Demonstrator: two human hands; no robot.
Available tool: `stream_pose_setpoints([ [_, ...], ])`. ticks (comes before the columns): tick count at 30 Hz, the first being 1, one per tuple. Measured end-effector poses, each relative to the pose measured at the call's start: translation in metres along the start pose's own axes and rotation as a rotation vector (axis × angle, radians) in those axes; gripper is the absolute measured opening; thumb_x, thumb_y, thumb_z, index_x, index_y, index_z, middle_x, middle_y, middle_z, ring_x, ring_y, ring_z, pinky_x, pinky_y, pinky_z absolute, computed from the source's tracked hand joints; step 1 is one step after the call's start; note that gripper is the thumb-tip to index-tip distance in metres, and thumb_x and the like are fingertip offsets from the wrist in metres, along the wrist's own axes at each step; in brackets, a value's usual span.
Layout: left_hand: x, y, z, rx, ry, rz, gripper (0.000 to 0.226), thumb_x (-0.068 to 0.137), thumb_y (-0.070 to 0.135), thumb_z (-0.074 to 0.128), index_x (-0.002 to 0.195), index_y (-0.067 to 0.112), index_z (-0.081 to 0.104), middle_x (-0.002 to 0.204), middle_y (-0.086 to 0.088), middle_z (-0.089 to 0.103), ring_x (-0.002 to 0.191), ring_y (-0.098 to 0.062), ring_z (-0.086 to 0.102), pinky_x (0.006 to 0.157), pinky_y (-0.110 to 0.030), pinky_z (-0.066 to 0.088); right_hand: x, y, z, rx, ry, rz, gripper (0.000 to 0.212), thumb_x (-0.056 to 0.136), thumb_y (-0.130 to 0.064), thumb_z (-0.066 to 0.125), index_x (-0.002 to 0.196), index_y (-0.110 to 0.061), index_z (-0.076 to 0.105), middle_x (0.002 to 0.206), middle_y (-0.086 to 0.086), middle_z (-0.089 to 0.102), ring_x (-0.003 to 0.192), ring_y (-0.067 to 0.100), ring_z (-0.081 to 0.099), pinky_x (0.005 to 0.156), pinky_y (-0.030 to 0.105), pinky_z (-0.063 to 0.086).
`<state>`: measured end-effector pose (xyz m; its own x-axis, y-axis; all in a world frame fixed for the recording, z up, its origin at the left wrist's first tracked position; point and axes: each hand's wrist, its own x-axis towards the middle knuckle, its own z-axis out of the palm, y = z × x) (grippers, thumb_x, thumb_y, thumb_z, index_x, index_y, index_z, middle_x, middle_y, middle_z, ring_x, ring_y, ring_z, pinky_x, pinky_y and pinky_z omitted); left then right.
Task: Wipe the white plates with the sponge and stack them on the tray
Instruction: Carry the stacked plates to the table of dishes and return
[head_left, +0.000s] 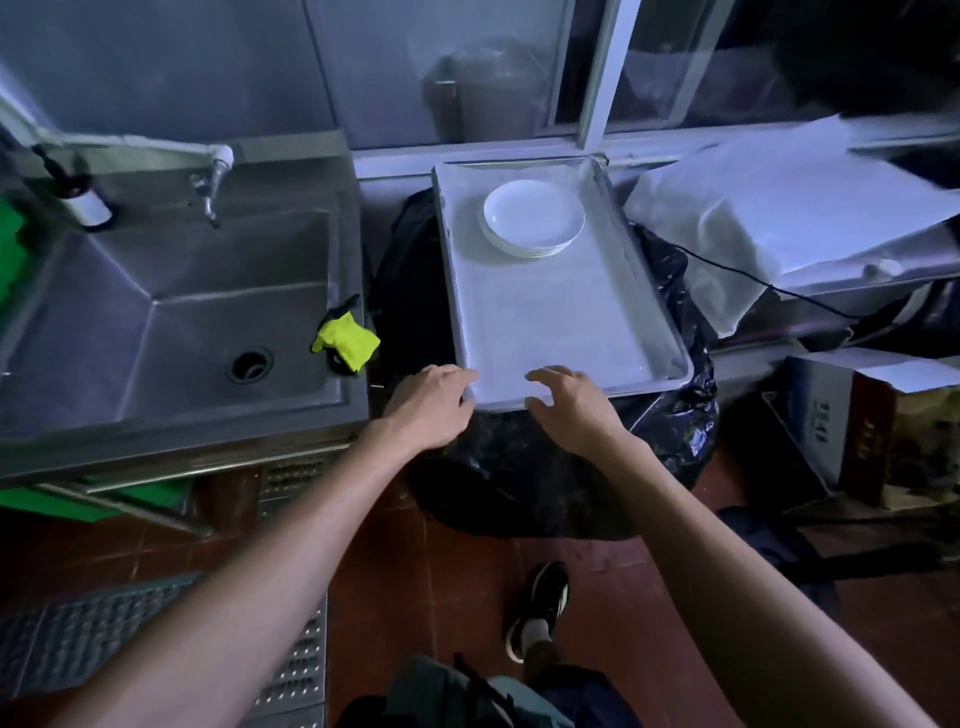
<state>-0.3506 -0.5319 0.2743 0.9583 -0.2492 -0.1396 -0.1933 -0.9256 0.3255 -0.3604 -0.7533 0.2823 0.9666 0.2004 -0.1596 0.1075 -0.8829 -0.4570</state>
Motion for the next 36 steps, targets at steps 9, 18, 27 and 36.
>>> stream_pose_setpoints([
  [9,0.127,0.035,-0.011,-0.205,0.037,-0.151,0.048,0.099,0.029,0.054,0.147,0.023,0.052,0.154,0.001,0.05,0.129,-0.022,0.057,0.099,-0.033,0.05,0.127,0.076,-0.057,0.016,-0.012,-0.052,0.045,0.098,-0.031,0.056,0.142,-0.021,0.053,0.149,0.002,0.049,0.132,0.031,0.046,0.106,0.043,0.042],
  [18,0.219,0.016,-0.016,-0.322,0.063,-0.241,0.049,0.101,0.031,0.057,0.149,0.021,0.05,0.154,0.002,0.049,0.139,-0.018,0.048,0.112,-0.031,0.041,0.233,0.104,-0.072,0.066,-0.015,-0.053,0.045,0.097,-0.028,0.059,0.14,-0.018,0.054,0.149,0.006,0.048,0.131,0.033,0.047,0.105,0.047,0.043],
  [27,0.314,-0.031,-0.019,-0.501,0.101,-0.274,0.048,0.1,0.027,0.06,0.146,0.021,0.053,0.151,0.002,0.052,0.138,-0.016,0.049,0.111,-0.027,0.039,0.341,0.103,-0.08,0.085,0.102,0.048,0.046,0.094,-0.022,0.061,0.14,-0.017,0.056,0.155,0.011,0.041,0.138,0.036,0.036,0.11,0.051,0.038],
  [36,0.386,-0.027,-0.013,-0.797,0.272,-0.489,0.055,0.096,0.022,0.063,0.149,0.022,0.05,0.151,0.005,0.051,0.138,-0.012,0.046,0.117,-0.039,0.036,0.403,0.129,-0.08,0.247,0.155,0.137,0.054,0.09,-0.014,0.063,0.142,-0.012,0.051,0.158,0.018,0.03,0.141,0.04,0.032,0.114,0.05,0.033],
])
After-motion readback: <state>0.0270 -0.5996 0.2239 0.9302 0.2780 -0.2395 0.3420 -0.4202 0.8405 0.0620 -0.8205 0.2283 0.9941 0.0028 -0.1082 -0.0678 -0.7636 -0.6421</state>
